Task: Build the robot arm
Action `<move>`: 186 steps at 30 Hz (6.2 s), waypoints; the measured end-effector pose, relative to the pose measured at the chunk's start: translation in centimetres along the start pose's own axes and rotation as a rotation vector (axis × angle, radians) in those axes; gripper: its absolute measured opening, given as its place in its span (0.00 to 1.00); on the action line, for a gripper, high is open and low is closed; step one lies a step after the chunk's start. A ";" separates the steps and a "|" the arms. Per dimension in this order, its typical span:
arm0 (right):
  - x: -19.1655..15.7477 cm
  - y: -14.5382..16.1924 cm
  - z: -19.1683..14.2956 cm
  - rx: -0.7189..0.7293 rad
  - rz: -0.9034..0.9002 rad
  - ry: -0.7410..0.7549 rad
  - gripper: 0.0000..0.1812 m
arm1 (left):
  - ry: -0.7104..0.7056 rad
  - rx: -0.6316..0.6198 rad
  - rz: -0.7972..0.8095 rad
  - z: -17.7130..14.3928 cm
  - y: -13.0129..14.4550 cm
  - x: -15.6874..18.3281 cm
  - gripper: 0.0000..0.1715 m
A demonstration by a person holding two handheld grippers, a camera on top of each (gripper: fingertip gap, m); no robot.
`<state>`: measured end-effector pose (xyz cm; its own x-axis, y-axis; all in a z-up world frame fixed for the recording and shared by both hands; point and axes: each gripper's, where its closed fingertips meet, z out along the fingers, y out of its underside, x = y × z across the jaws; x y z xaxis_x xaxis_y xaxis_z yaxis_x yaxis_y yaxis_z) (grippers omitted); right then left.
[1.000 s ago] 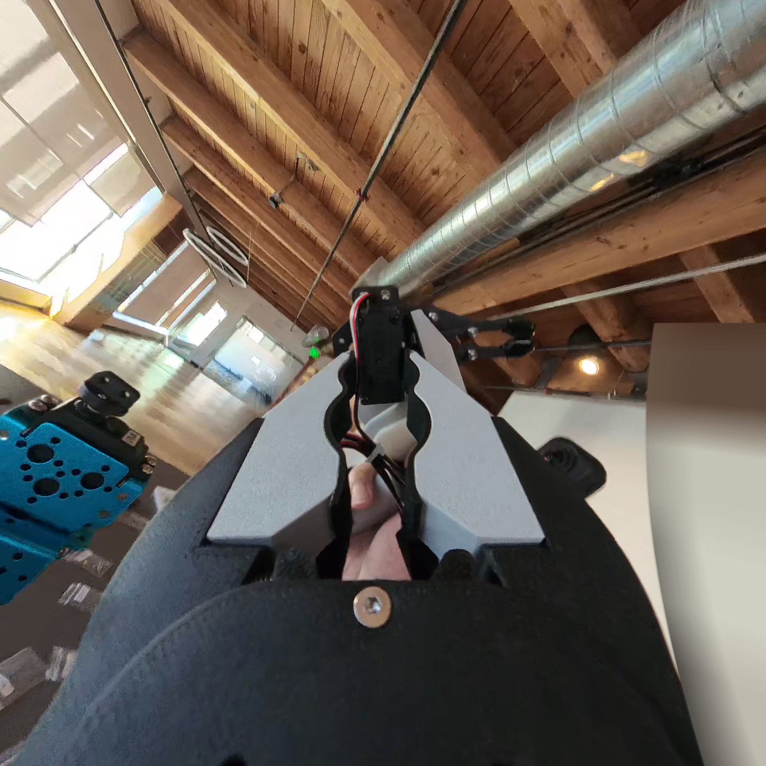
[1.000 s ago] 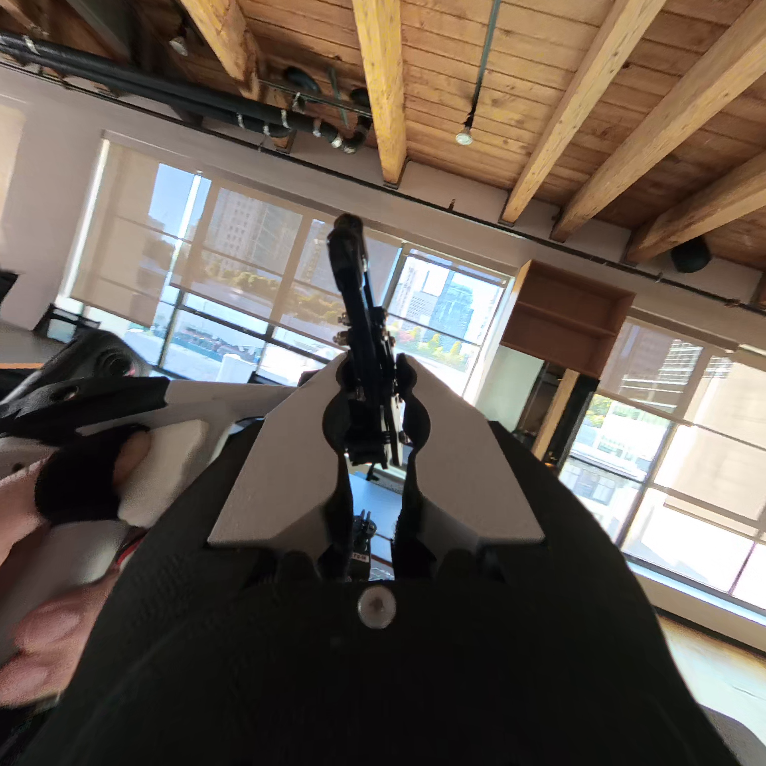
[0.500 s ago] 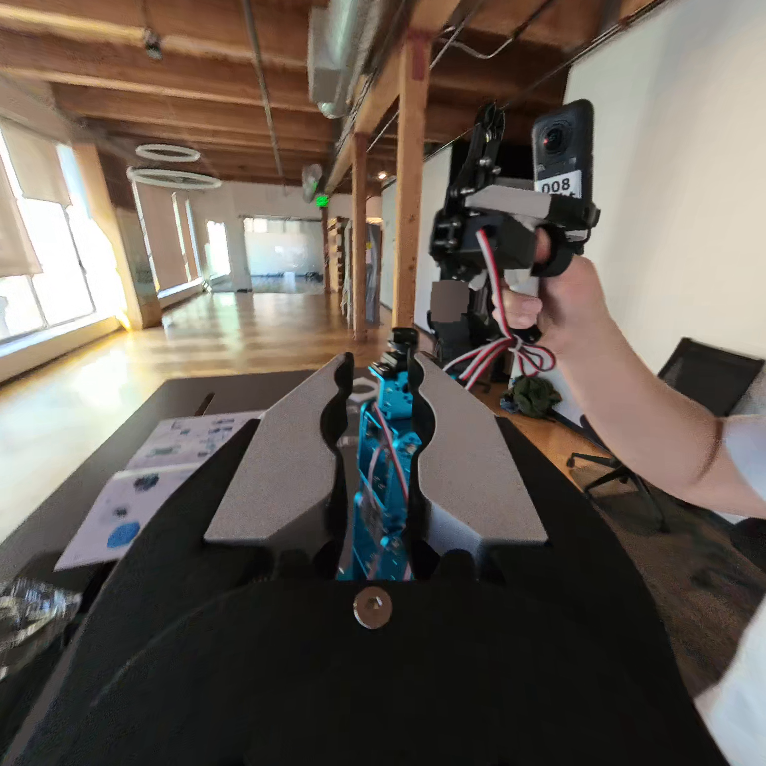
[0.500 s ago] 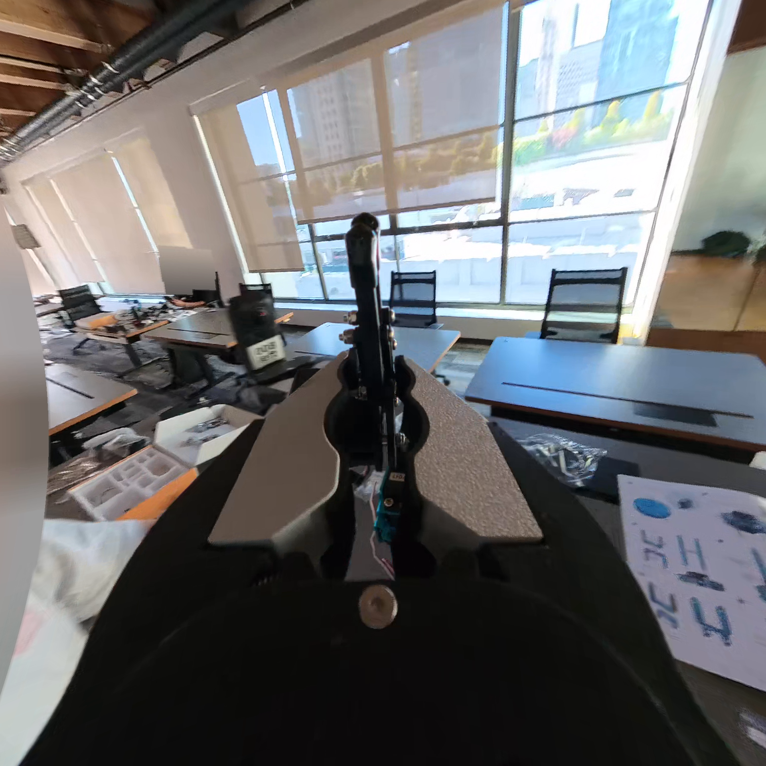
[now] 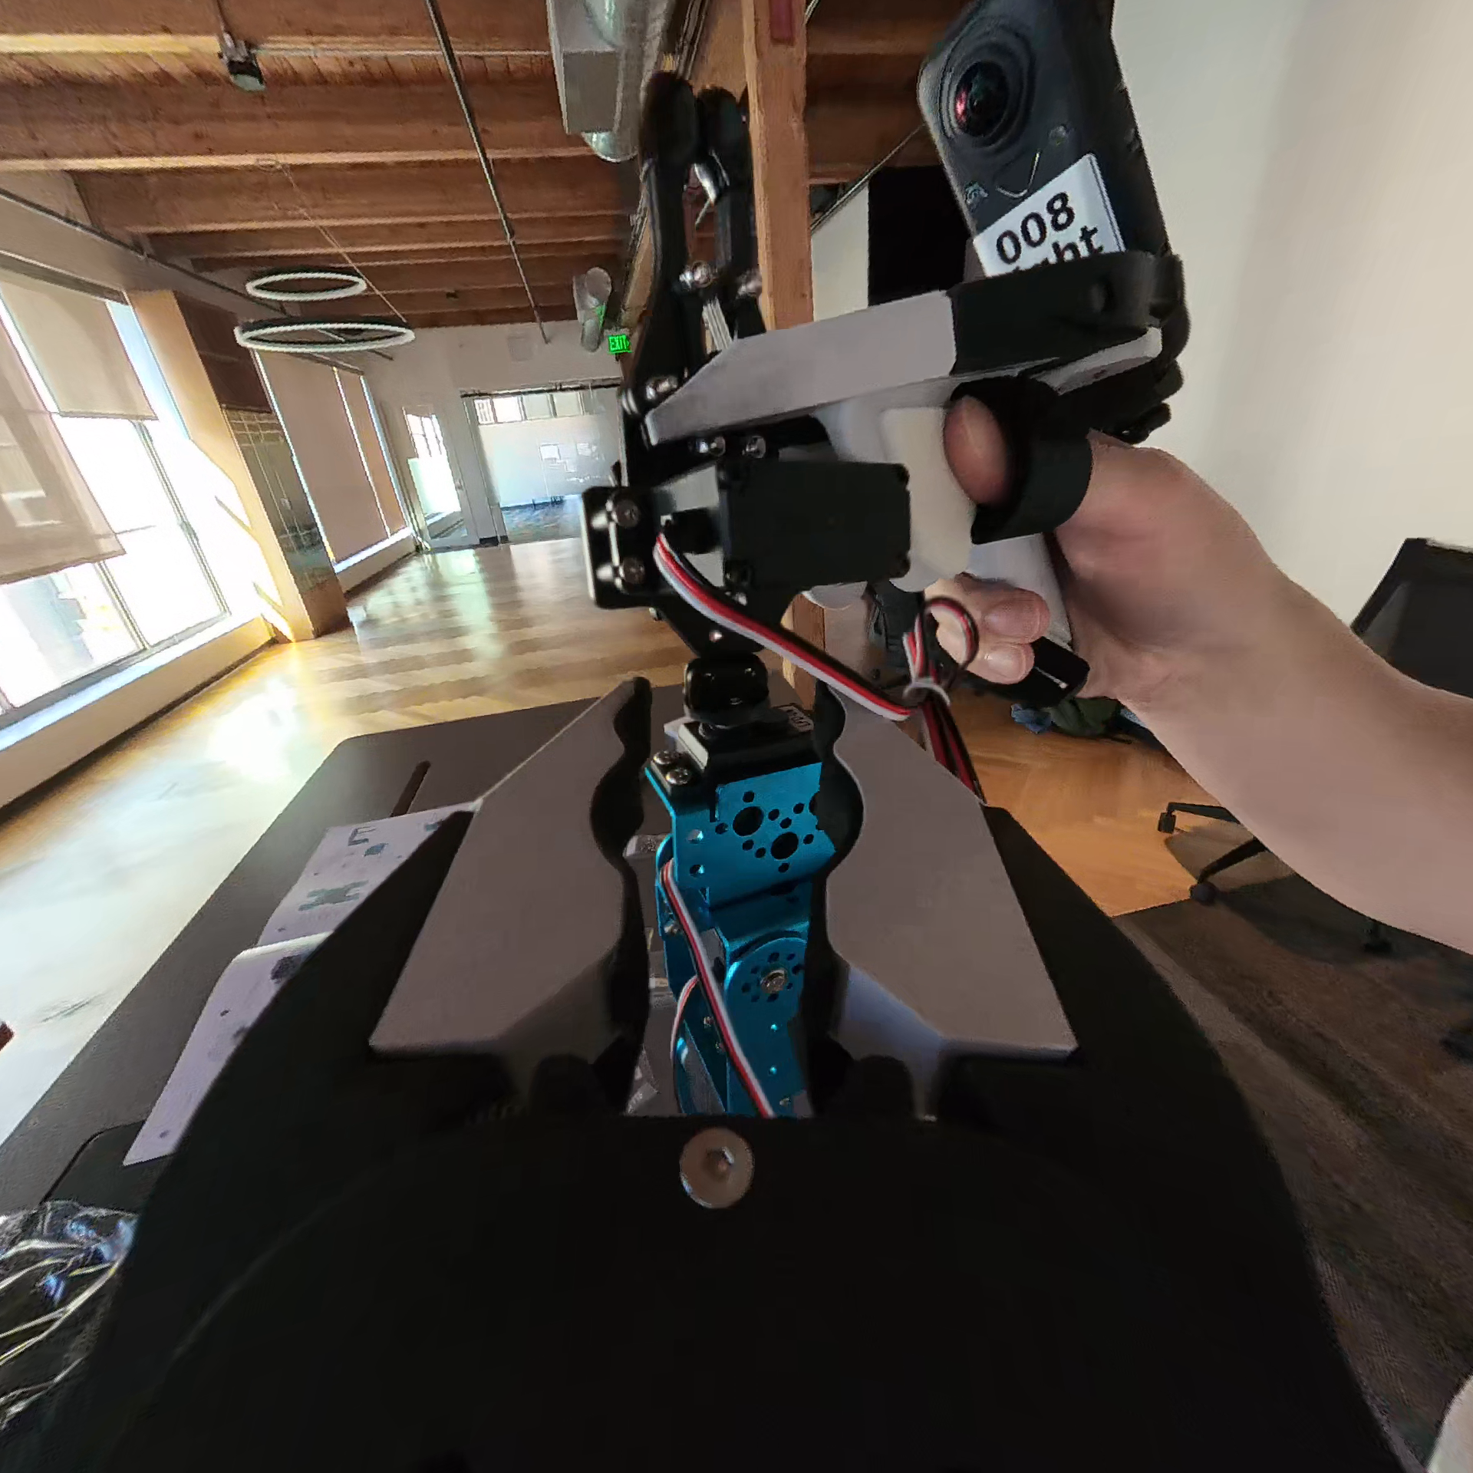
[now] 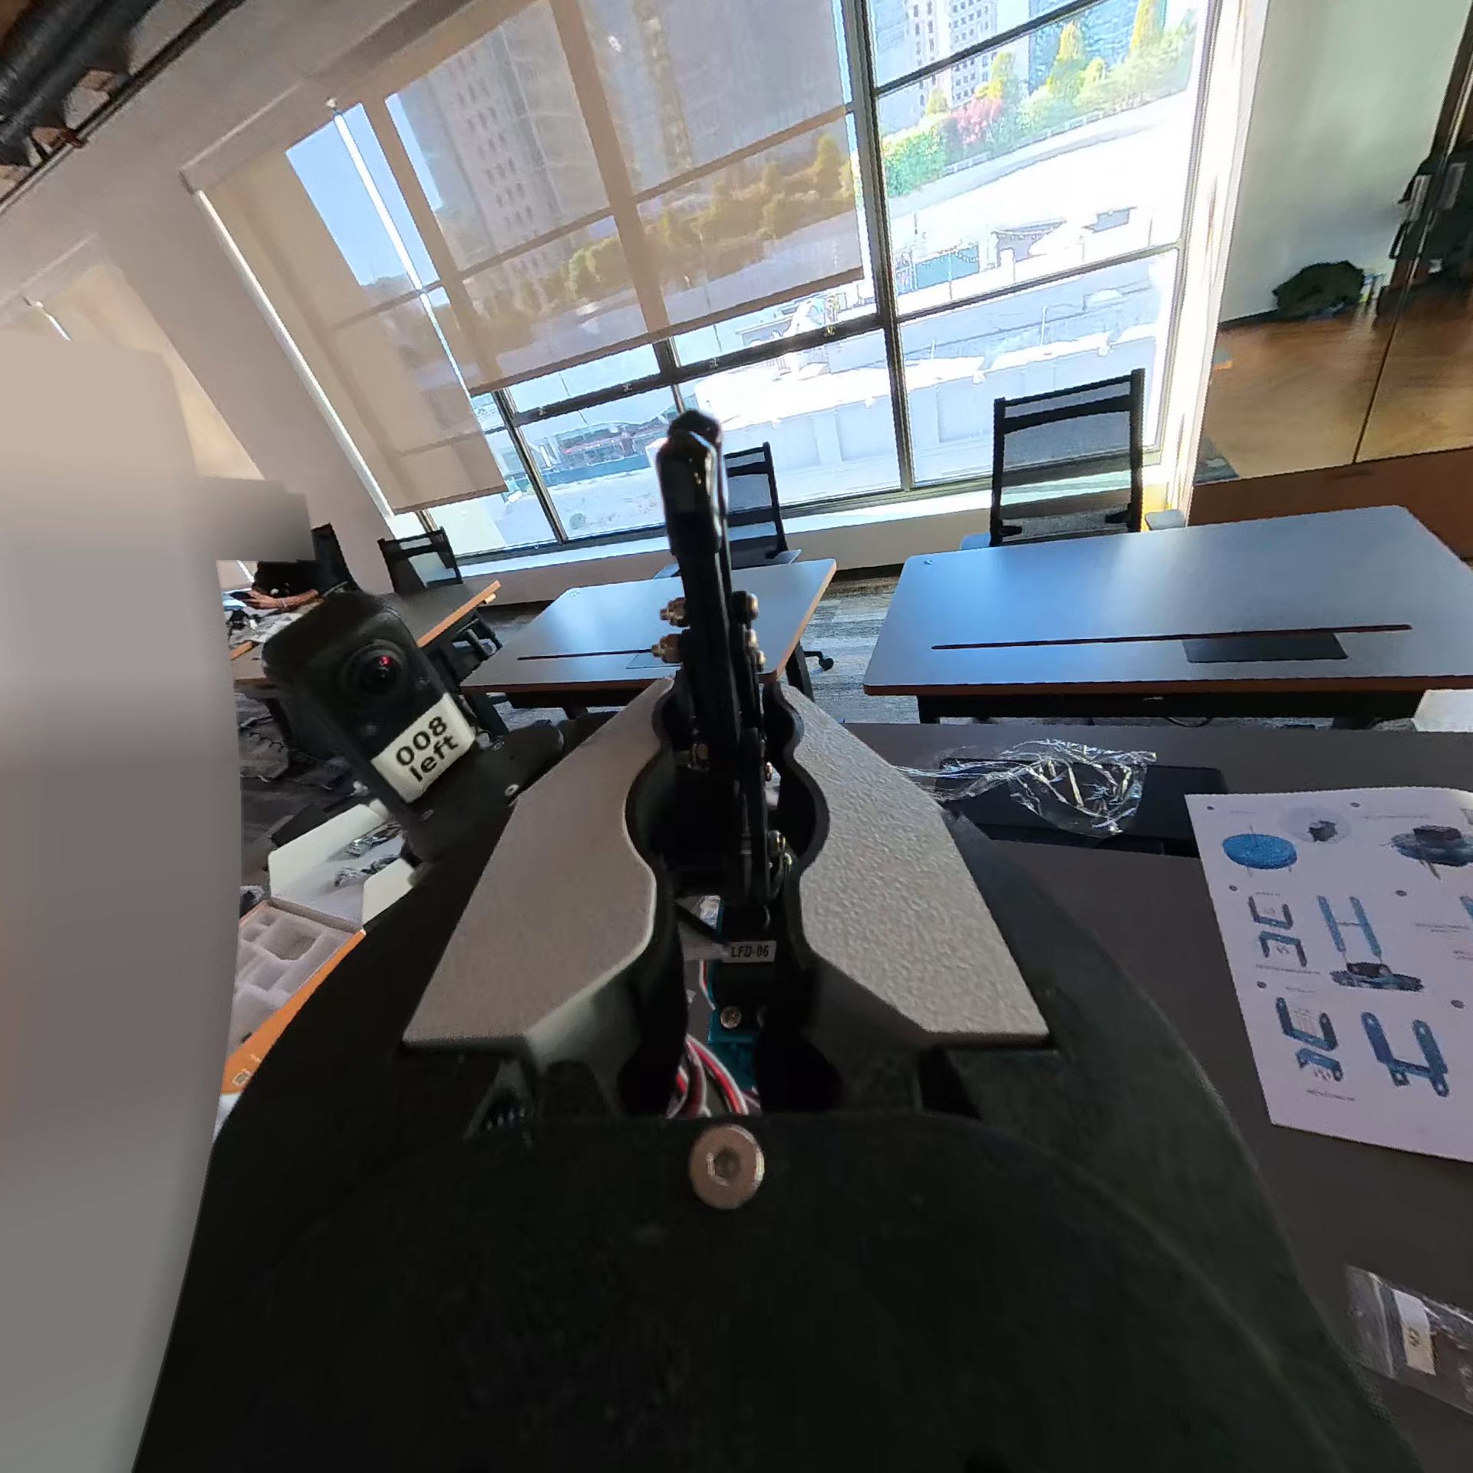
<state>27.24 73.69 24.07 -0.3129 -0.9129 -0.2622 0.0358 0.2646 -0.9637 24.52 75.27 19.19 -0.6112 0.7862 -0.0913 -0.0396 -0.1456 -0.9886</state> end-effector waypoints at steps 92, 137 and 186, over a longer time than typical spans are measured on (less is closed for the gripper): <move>0.5 -0.3 -0.1 0.077 -0.125 0.176 0.09 | -0.068 0.108 0.028 -1.2 -5.0 -0.2 0.32; -0.5 0.6 0.6 -0.002 -0.343 0.175 0.09 | -0.112 0.043 0.055 -2.5 -3.1 0.1 0.30; -1.1 0.4 0.3 0.036 -0.225 -0.035 0.12 | -0.197 0.140 0.068 0.6 0.2 -0.8 0.13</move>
<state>27.91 74.70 24.00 -0.2837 -0.9580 -0.0411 0.0024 0.0421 -0.9991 24.50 74.28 19.17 -0.7581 0.6412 -0.1186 -0.0933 -0.2866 -0.9535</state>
